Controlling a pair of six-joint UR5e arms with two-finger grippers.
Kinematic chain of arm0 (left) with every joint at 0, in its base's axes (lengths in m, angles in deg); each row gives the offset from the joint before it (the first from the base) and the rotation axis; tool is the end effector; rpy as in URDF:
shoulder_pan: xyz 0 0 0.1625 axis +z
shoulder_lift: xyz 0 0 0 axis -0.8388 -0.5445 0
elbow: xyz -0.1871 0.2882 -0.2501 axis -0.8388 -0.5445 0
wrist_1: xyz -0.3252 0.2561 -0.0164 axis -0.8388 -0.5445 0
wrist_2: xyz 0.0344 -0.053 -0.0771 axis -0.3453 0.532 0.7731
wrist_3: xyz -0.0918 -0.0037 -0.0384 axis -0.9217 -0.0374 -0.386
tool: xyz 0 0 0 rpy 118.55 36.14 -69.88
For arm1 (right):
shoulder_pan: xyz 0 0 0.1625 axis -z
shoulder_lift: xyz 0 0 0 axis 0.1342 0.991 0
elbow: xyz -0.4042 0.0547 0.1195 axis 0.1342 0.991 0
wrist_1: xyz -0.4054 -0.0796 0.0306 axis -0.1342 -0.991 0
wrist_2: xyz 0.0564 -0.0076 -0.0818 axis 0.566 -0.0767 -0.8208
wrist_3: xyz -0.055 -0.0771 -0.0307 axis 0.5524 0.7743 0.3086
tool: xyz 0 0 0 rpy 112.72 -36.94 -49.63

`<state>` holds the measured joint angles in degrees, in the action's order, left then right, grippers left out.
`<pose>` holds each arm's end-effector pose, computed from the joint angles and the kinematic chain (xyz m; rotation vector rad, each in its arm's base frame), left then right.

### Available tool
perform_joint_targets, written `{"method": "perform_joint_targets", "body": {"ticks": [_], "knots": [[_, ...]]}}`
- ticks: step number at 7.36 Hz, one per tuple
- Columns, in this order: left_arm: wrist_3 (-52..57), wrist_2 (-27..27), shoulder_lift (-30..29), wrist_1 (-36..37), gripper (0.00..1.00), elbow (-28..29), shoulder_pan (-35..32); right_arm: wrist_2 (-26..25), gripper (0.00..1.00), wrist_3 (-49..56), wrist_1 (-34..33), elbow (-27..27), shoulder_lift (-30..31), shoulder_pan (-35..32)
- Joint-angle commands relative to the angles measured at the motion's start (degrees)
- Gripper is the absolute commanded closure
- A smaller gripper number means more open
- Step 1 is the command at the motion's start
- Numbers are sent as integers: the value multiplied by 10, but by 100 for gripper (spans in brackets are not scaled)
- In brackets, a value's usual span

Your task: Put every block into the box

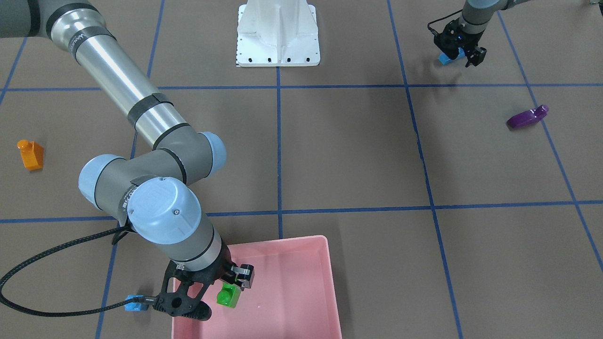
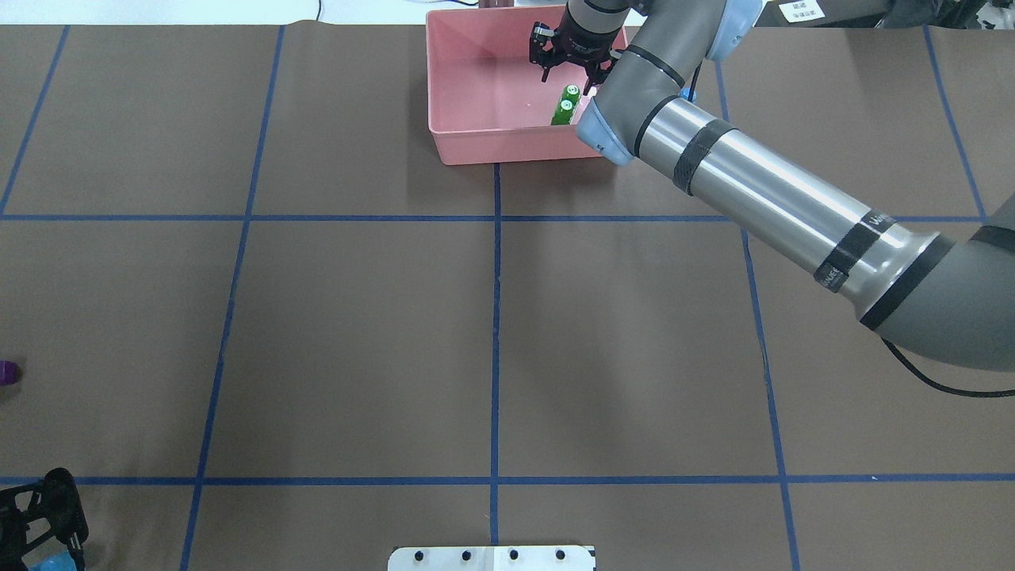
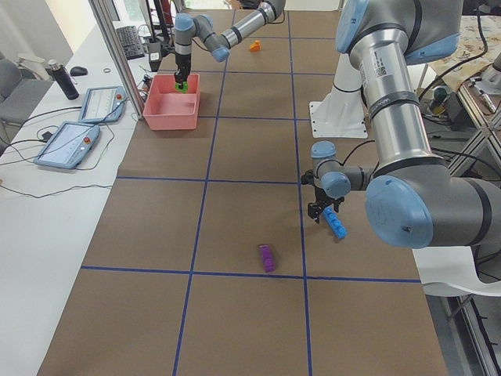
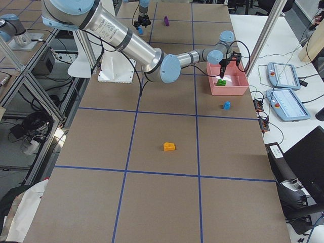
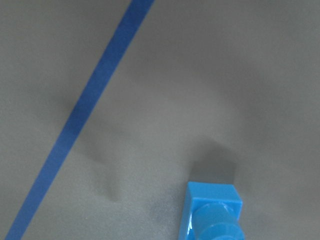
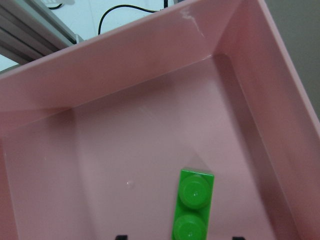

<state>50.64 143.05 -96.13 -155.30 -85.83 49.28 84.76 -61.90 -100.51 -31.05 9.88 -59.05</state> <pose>0.2960 -0.1478 0.5720 0.0905 0.5742 1.0871 -0.4877 -0.7495 0.2284 0.0799 -0.9006 0.3312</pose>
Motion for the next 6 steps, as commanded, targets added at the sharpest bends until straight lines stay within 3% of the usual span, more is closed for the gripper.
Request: {"method": "perform_joint_targets", "body": {"ticks": [1, 2, 4, 5, 6], "knots": [[-1, 3, 0, 0, 71, 7, 3, 2, 0, 2, -1, -2, 0, -9], [-1, 8, 1, 1, 100, -3, -2, 6, 0, 6, -1, -2, 0, -16], [-2, 102, 28, 2, 100, -62, -40, 24, 0, 15, -1, -15, 11, -33], [-4, 109, 21, 1, 100, -70, -86, 32, 0, 22, -2, -40, 36, -37], [-4, 108, -21, 4, 100, -80, -123, 67, 0, 52, -4, -105, 109, -57]]}}
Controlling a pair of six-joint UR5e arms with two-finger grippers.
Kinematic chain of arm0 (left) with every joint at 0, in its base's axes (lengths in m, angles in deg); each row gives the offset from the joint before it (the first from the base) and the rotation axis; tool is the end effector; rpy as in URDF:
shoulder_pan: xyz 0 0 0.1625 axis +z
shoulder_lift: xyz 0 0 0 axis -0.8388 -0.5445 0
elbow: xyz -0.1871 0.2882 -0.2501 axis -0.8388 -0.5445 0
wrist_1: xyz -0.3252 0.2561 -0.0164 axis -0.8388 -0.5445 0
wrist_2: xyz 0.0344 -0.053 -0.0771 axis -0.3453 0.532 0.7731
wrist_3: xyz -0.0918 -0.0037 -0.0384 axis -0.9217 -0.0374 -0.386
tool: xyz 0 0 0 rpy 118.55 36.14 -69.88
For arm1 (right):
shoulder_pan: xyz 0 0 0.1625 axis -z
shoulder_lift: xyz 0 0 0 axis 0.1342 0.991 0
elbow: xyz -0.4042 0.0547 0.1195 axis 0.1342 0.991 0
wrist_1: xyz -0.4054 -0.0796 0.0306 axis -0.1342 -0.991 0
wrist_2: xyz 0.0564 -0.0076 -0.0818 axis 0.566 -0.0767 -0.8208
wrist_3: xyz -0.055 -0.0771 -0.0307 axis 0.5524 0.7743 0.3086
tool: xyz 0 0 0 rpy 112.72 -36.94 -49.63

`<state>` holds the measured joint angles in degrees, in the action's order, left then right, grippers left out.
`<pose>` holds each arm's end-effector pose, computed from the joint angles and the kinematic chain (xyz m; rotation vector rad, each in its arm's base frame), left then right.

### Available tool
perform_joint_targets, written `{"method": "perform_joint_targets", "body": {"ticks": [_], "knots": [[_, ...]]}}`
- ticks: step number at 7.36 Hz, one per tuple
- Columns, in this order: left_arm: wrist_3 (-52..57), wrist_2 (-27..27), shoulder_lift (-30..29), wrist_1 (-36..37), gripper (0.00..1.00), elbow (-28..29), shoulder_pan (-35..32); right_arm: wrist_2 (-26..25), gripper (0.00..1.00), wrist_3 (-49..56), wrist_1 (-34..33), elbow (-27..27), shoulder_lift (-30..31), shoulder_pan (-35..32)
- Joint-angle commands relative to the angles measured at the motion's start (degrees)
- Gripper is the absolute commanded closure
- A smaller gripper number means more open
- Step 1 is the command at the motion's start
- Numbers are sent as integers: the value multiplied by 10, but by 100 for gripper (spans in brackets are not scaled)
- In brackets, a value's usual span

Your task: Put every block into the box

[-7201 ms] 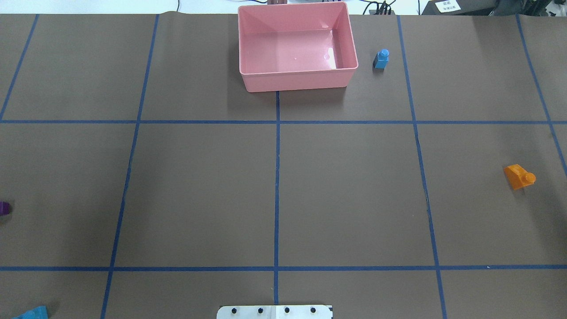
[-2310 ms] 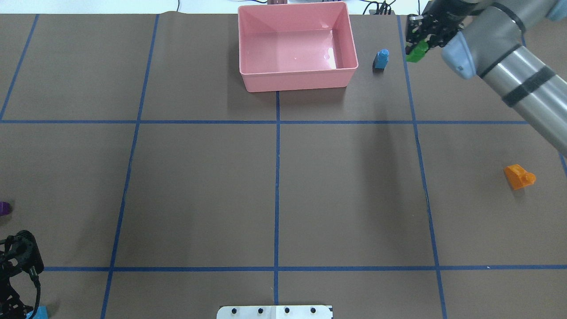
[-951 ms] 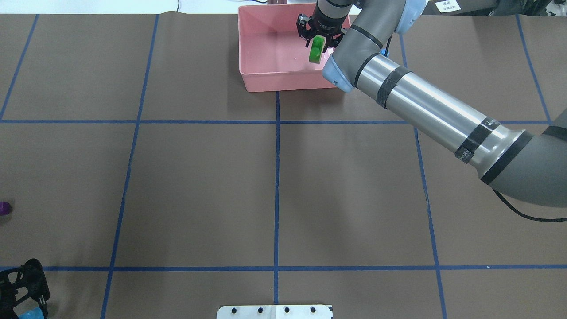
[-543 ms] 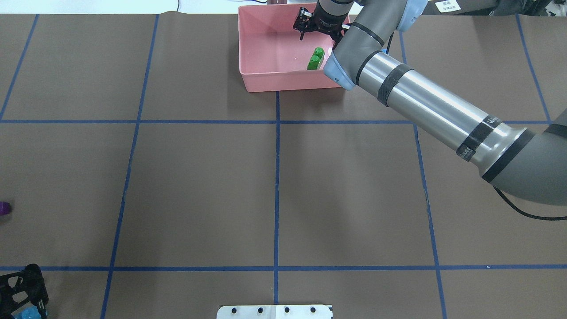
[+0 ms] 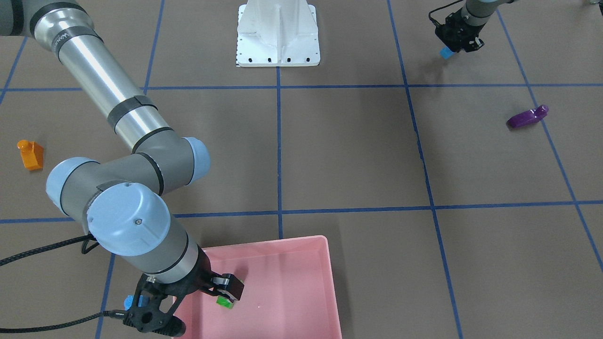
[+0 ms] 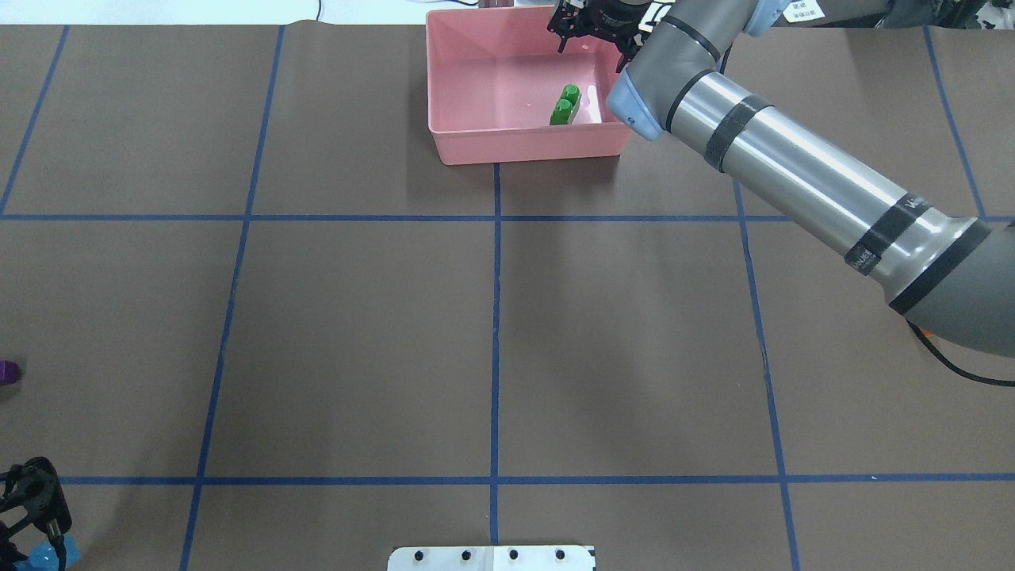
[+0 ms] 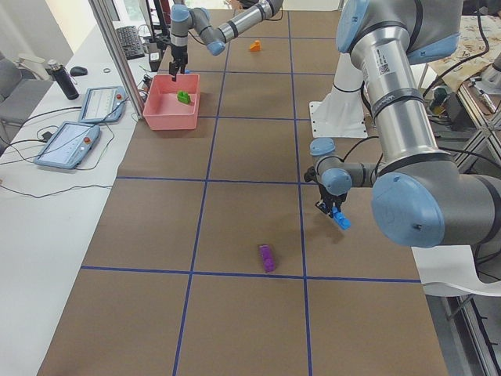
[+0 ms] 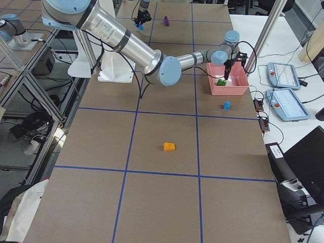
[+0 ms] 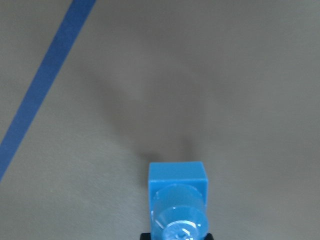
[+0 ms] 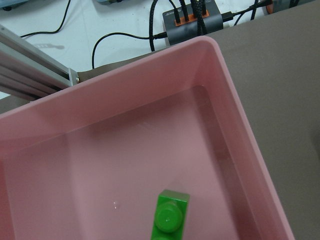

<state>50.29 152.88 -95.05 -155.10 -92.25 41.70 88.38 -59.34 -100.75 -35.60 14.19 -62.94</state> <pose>0.2697 -0.1678 0.5143 0.0540 0.7418 0.9980 -0.4301 -0.7630 0.2528 0.0807 -0.9280 0.3253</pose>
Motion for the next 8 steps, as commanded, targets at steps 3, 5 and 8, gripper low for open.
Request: {"method": "perform_joint_targets", "body": {"ticks": [3, 5, 8], "knots": [[-1, 9, -224, 58, 100, 3, -197, 66, 0, 154, -7, -183, 250, -62], [-2, 8, -422, 234, 100, 20, -268, 102, 0, 247, -7, -231, 343, -98], [-68, 10, -591, 272, 100, 150, -337, 130, 0, 411, -7, -294, 480, -101]]}}
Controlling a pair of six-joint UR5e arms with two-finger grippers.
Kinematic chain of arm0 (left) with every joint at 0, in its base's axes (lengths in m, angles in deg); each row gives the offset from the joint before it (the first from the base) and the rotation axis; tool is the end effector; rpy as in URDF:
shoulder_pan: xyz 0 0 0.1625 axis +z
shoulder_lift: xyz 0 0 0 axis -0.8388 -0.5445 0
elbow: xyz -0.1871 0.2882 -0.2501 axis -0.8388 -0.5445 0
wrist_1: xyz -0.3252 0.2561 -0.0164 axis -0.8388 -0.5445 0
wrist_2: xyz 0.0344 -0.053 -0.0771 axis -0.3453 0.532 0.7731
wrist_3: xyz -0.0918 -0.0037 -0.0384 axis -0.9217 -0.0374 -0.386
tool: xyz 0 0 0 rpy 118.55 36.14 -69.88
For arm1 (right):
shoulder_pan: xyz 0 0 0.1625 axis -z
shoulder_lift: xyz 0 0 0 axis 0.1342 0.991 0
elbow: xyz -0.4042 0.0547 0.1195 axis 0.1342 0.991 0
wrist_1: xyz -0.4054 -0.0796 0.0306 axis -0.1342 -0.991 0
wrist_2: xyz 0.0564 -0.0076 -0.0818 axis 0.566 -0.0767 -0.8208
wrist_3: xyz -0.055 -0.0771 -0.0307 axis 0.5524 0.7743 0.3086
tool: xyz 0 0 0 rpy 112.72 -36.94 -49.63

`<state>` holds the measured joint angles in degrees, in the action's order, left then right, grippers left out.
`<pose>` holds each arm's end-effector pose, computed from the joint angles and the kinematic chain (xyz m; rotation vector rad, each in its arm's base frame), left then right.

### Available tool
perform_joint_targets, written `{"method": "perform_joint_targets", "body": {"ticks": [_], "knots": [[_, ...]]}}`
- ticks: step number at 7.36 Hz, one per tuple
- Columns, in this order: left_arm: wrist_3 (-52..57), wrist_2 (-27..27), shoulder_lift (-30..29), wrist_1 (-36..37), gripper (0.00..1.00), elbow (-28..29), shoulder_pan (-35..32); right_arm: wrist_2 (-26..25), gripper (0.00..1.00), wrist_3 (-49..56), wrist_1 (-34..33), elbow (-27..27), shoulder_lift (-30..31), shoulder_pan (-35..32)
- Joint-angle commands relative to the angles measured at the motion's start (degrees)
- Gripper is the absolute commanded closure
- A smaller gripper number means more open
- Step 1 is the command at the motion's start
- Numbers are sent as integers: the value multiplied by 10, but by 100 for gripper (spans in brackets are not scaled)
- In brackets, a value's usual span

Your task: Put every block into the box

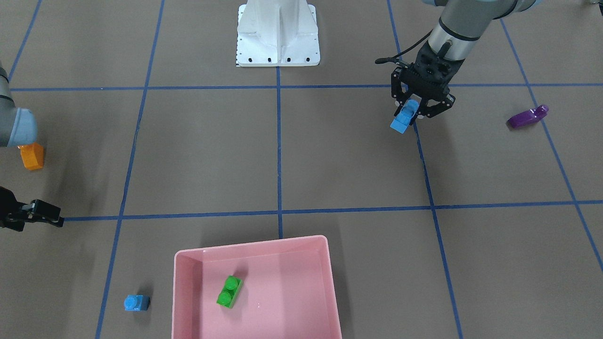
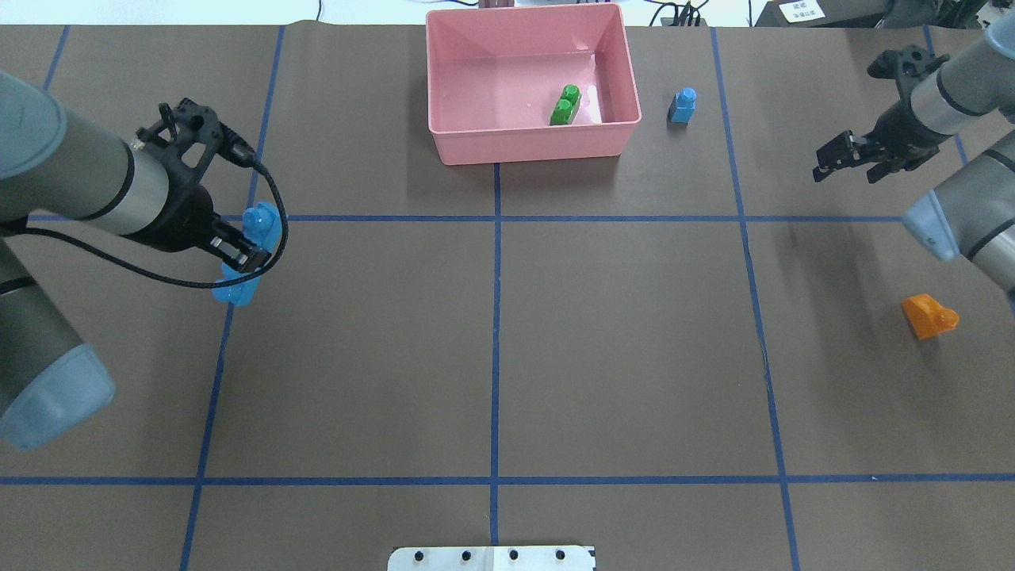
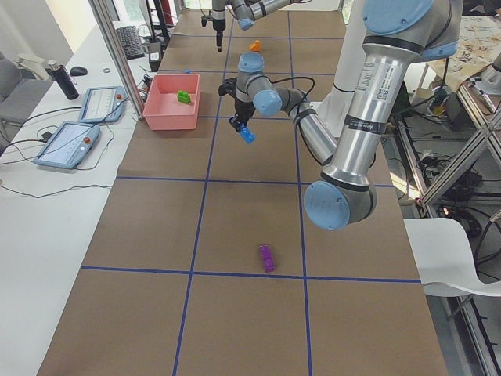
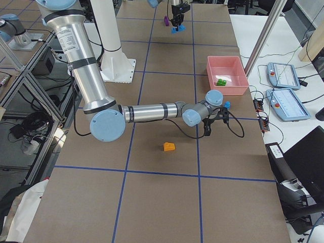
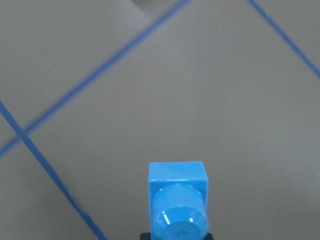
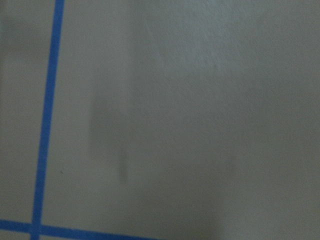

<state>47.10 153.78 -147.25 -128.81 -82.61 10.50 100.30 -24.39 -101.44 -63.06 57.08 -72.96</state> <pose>0.3148 -0.4615 0.2523 0.4554 0.8414 0.4839 -0.2069 -0.6050 0.5741 0.0714 -0.8772 -0.0541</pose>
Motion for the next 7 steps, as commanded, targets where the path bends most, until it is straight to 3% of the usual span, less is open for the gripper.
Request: {"method": "perform_joint_targets", "body": {"ticks": [1, 4, 6, 7], "knots": [[-93, 1, -133, 6, 100, 106, -33, 13, 0, 100, 0, -36, 86, 4], [-165, -3, -230, 1, 100, 206, -46, 13, 2, 101, -38, -143, 189, 41], [-207, -5, -297, -49, 100, 311, -50, 2, 12, 102, -44, -157, 215, 57], [-242, -12, -332, -104, 100, 385, -54, 2, 24, 102, -44, -158, 220, 57]]}}
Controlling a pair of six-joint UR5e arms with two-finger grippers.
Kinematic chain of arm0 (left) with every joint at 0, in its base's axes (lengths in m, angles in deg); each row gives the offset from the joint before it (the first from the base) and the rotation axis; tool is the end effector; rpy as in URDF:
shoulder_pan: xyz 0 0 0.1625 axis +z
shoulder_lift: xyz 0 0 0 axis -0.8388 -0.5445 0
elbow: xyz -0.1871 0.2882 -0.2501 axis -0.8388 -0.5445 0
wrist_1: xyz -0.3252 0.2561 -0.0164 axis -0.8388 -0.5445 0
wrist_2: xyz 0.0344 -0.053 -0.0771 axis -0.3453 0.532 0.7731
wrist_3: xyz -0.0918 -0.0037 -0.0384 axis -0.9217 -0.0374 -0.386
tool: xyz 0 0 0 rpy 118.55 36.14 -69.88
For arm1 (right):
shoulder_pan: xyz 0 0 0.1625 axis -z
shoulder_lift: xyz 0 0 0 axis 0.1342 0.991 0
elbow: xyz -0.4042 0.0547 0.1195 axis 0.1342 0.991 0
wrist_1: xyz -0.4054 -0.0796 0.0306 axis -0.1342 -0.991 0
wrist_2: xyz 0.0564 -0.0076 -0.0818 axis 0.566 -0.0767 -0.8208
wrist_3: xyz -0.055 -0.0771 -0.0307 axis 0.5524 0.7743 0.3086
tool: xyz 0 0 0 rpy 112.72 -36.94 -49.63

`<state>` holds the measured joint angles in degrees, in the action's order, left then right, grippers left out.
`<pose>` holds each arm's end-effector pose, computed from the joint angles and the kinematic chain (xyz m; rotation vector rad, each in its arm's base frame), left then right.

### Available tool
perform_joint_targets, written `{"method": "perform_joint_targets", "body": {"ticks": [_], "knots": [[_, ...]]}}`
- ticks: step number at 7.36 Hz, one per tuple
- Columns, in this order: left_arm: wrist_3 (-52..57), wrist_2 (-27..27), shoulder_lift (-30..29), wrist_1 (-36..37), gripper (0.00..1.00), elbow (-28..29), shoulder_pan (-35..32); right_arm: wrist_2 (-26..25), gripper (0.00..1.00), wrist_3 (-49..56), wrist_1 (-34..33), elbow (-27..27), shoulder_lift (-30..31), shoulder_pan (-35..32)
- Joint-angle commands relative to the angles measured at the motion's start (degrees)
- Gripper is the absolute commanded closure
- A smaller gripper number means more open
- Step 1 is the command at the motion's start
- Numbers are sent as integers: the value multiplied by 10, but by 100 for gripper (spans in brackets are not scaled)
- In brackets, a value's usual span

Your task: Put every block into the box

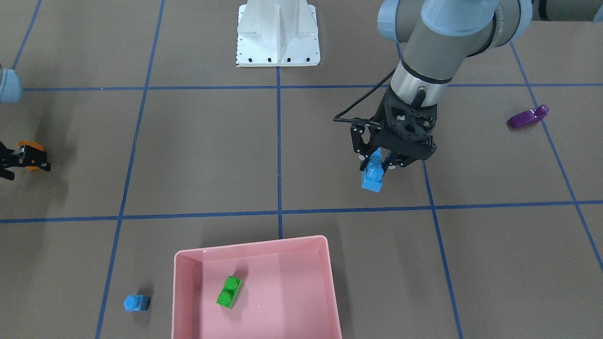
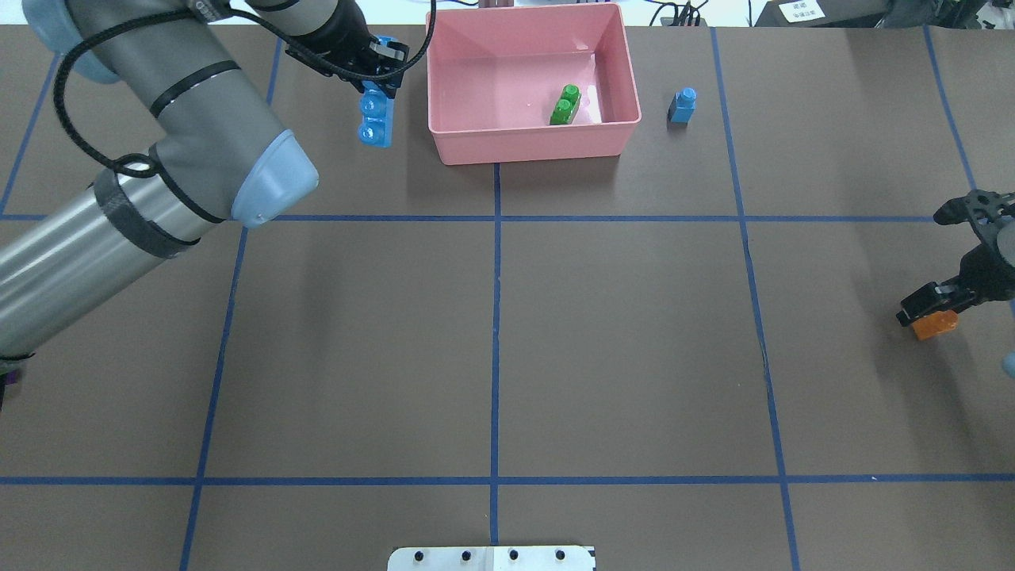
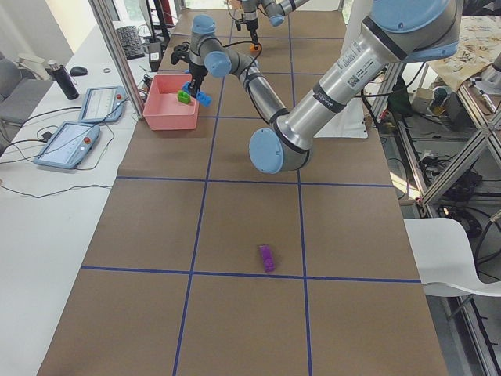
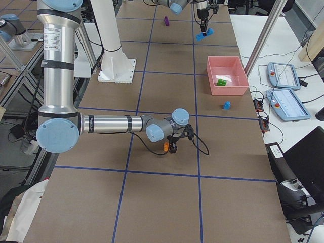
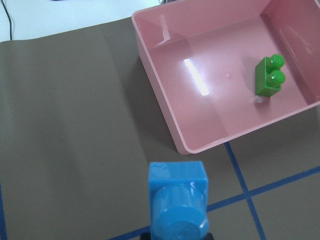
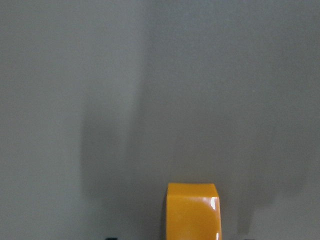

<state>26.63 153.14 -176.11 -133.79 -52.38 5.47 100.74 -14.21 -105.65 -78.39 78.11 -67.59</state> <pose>0.3831 -0.6274 0.1274 0.3908 0.9166 0.0833 -0.1830 -0.4445 0.6499 -0.0470 -0.8178 -0.2452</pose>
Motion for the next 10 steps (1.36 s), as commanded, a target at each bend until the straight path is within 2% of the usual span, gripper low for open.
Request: {"method": "perform_joint_targets", "body": {"ticks": [1, 2, 3, 4, 5, 6, 7, 8, 9, 10], "knots": [[-68, -21, -88, -124, 100, 175, -3, -2, 57, 0, -2, -6, 9, 4], [-94, -44, -130, -176, 100, 254, -1, 1, 100, 0, -2, -7, 8, -1], [-108, -64, -167, -188, 100, 306, 6, 2, 100, -1, -4, -11, 5, -1], [-109, -88, -170, -215, 100, 320, 8, 7, 100, -2, -12, -15, -7, -2], [-110, -131, -182, -273, 100, 373, 26, 7, 100, -2, -46, -16, -42, -10], [-117, -172, -185, -295, 48, 399, 46, 8, 100, -2, -97, -30, -82, -19], [-120, -172, -185, -294, 0, 395, 48, 6, 100, -9, -163, -43, -142, -28], [-113, -155, -181, -282, 0, 371, 44, 0, 100, -49, -234, -35, -238, -28], [-94, -92, -179, -221, 0, 341, 25, -12, 100, -133, -257, 13, -343, -22], [-20, -40, -154, -133, 0, 276, 2, -15, 100, -209, -256, 98, -449, -14]]}}
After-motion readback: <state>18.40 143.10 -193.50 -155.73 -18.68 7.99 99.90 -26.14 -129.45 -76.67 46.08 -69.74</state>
